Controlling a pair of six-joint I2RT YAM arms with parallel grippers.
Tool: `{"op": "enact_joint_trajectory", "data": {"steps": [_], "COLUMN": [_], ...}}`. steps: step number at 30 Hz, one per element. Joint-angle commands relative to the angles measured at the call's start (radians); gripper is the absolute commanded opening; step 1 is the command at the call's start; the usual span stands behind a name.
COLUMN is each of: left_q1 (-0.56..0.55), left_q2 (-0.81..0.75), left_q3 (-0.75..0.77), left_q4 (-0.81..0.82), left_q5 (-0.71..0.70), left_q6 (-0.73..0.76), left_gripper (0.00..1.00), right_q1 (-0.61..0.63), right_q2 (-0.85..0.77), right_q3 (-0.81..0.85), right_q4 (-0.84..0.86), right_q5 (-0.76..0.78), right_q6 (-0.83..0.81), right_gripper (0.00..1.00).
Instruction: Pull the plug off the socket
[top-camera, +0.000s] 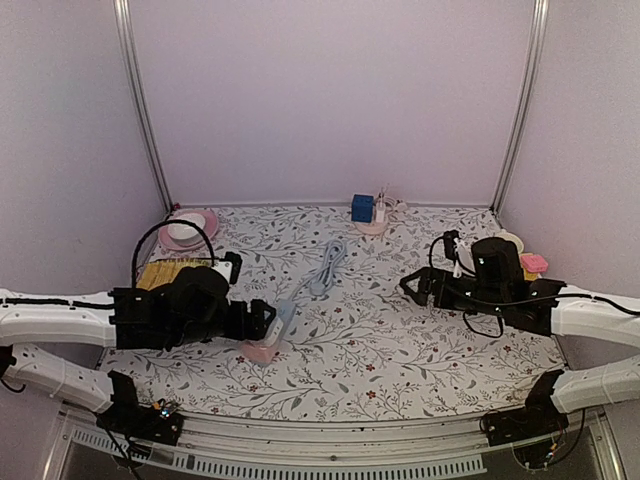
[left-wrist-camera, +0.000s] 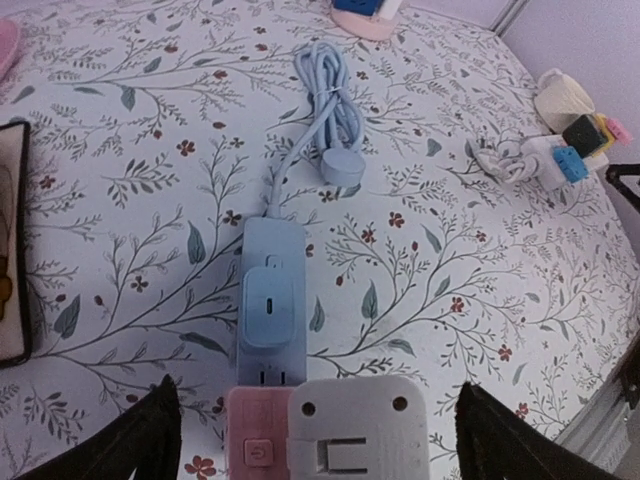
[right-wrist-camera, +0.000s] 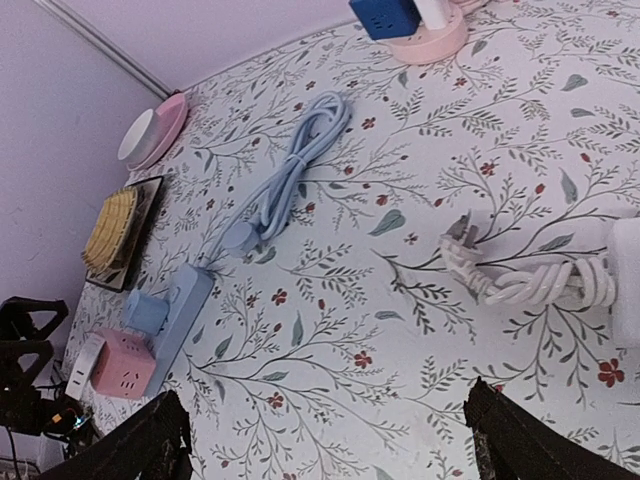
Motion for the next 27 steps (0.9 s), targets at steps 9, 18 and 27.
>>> {"op": "enact_joint_trajectory", "data": {"steps": [9, 18, 27], "left_q1": [-0.046, -0.033, 0.038], "left_q2": [-0.285, -0.300, -0.269], "left_q3": [-0.270, -0.311, -0.332], "left_q4": [-0.102, -0.085, 0.042], "left_q5": [-0.116, -0.118, -0.038], "left_q6": [-0.393, -0.379, -0.304], "left_gripper": [0.93, 0.92, 0.81], "right_q1": [0.382, 0.458, 0.500], "right_q2": [0.440, 0.776, 0.879], "right_q3": [0.238, 0.490, 0.517], "right_q4": [0.328, 0.426, 0.519], "right_q5": [-0.054, -0.151, -0.172], "right_q6": [0.254, 0.339, 0.445], "right_gripper": [0.93, 0.78, 0.61]}}
